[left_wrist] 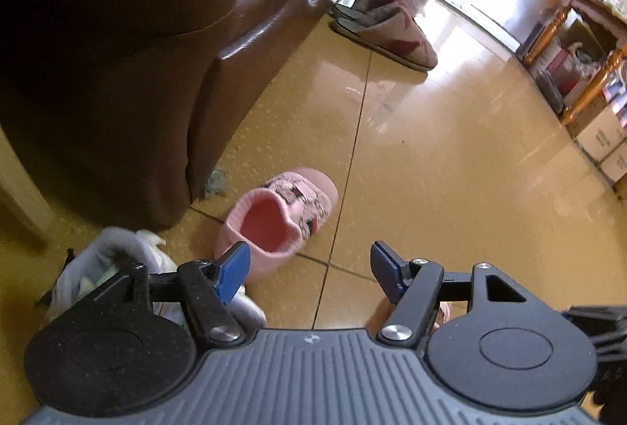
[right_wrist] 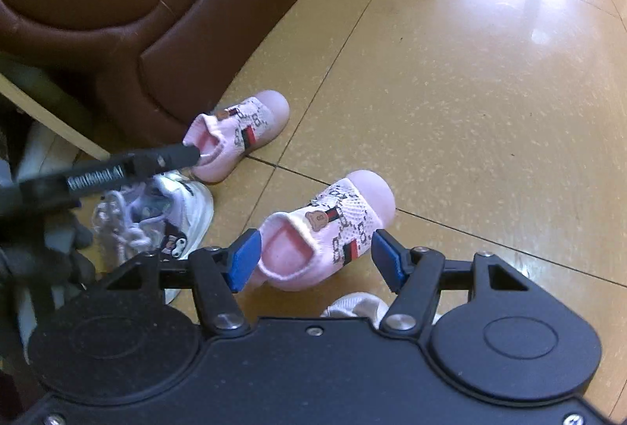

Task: Organize scattered shoes
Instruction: 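Grasp a pink print slip-on with the right tool while the left tool grasps another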

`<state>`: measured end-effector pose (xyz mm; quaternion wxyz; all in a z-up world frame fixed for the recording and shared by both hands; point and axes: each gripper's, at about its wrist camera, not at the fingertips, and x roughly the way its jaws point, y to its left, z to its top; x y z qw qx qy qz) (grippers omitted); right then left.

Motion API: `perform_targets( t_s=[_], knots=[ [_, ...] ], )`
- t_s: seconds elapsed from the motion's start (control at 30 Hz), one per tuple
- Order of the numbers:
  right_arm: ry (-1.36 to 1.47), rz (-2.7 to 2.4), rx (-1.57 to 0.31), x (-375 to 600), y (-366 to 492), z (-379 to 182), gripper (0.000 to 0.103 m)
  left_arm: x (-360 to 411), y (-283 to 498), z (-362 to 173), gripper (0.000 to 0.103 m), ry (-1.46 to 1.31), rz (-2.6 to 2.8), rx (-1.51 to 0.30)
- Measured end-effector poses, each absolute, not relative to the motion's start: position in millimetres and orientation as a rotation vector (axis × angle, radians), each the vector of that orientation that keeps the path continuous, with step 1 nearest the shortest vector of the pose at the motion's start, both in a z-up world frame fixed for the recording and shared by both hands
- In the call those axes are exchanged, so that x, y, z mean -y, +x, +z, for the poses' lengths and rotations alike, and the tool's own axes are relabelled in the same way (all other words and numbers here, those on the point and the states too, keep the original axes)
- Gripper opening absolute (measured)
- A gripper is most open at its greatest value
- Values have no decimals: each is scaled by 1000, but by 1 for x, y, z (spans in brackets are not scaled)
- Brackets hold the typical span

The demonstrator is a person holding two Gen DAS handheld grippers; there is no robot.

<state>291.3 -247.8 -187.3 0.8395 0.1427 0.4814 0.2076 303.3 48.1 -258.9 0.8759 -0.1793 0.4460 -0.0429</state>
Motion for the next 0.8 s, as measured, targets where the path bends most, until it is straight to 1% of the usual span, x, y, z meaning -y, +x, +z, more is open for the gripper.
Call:
perform_targets(
  t_s=[0.13,0.37,0.47,0.5,0.53,0.57,0.6,0.63,0.67,0.7,0.73,0.77,0.8],
  knots=[
    [234,427,-1029,235,302,-199,64,-46,323,-270,67,-334,-127,-948],
    [121,430,-1061,216,312,-219,64,-23,346,-292,67,-122,-175,-1021],
    [79,405,-1056,210,315,-225,62,-15,353,-304,67,-65,-178,-1042],
    [77,401,-1054,208,317,-227,57,-14,355,-307,67,-55,-176,-1046],
    [76,398,-1053,207,318,-228,55,-14,358,-311,67,-51,-173,-1049],
    [67,396,-1047,205,319,-229,53,-14,360,-314,64,-52,-170,-1051],
    [59,397,-1043,204,319,-230,41,-14,361,-315,53,-57,-168,-1051],
    [43,412,-1038,200,320,-230,36,-15,362,-315,46,-64,-167,-1052],
    [40,427,-1037,197,321,-231,26,-16,364,-315,33,-75,-168,-1052],
    [42,436,-1036,196,322,-231,23,-17,365,-315,25,-96,-173,-1052],
    [44,445,-1027,194,322,-231,21,-16,365,-313,22,-118,-181,-1050],
    [40,452,-1011,195,321,-231,16,-15,365,-312,17,-125,-186,-1048],
    [41,454,-1004,196,321,-230,15,-13,364,-311,12,-131,-193,-1045]
  ],
)
